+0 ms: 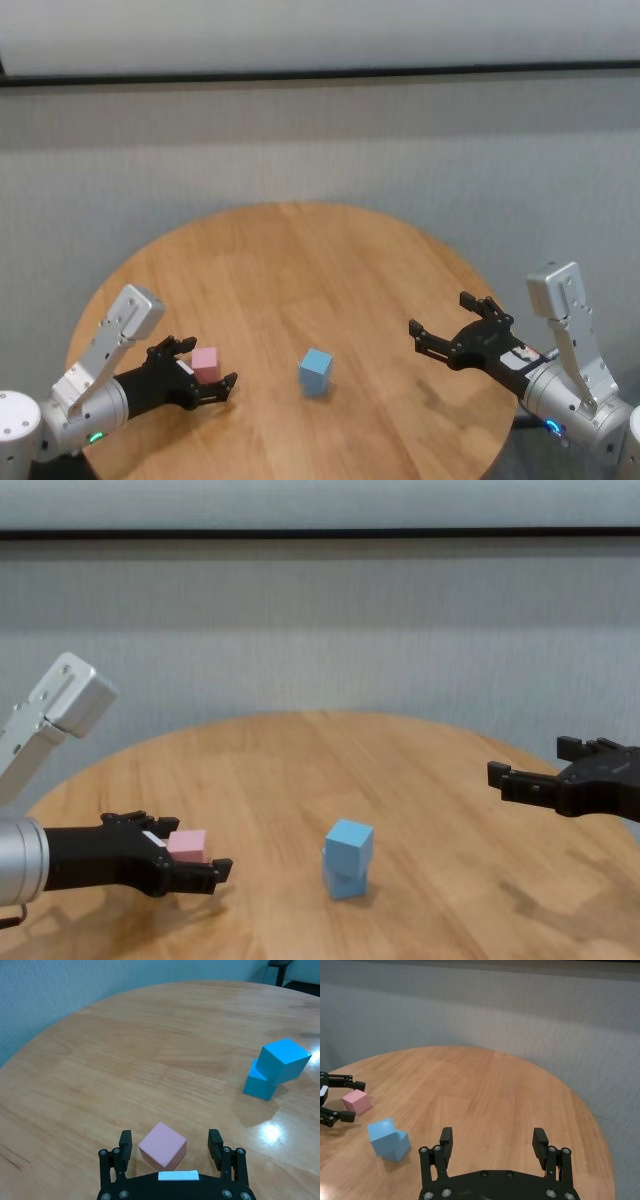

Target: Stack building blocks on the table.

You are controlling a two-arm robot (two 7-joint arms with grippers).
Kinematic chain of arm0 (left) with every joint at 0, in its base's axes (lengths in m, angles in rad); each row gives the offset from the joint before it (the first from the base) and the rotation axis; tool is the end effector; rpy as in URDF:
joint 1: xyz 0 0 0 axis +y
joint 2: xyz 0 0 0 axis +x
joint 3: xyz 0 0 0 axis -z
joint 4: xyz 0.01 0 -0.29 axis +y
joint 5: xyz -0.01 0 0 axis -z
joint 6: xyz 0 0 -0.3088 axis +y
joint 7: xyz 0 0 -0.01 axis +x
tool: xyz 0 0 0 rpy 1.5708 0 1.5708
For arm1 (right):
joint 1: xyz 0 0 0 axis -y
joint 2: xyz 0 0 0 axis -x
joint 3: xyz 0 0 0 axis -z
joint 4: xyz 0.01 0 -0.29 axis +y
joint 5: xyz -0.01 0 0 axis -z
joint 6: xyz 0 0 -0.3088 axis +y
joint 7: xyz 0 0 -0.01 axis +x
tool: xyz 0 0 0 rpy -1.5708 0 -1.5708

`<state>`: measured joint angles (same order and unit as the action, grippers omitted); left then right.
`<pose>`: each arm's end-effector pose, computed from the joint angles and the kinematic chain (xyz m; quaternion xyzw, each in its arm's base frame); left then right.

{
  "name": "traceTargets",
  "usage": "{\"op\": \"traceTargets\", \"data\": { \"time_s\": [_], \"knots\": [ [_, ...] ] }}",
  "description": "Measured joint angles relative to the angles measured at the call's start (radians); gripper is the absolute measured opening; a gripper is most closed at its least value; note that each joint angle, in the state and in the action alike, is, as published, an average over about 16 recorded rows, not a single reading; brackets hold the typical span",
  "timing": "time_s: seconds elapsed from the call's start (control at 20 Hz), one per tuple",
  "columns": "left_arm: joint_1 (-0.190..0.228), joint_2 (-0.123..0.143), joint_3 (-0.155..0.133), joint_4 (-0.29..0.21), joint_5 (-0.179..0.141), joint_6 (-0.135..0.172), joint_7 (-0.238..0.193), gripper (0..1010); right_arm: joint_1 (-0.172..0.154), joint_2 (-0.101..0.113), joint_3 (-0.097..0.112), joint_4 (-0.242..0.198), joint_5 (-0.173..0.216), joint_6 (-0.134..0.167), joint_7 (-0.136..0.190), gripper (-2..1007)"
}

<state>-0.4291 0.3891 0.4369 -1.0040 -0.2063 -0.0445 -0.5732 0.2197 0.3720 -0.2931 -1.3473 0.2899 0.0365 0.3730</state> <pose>0.4245 0.0709 -0.3315 0.1913 0.0044 0.3896 0.9009 0.3802 -0.0489 -0.3033 -0.0915 0.0115 -0.4818 0.8714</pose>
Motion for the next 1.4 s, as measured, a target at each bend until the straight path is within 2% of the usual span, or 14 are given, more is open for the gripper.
{"op": "traceTargets", "data": {
  "time_s": [0.4,1.0,1.2,1.4],
  "knots": [
    [-0.007,-0.005,0.004,0.015,-0.004,-0.003,-0.010,927,0.000,0.000,0.000,0.000,0.000,0.000,0.000,1004],
    [-0.010,-0.007,0.008,0.022,-0.013,-0.008,-0.017,646,0.000,0.000,0.000,0.000,0.000,0.000,0.000,1004],
    [-0.006,0.000,0.007,0.004,-0.013,-0.004,-0.013,588,0.000,0.000,0.000,0.000,0.000,0.000,0.000,1005],
    [-0.002,0.019,0.011,-0.039,0.002,0.007,-0.006,568,0.000,0.000,0.000,0.000,0.000,0.000,0.000,1005]
  ]
}}
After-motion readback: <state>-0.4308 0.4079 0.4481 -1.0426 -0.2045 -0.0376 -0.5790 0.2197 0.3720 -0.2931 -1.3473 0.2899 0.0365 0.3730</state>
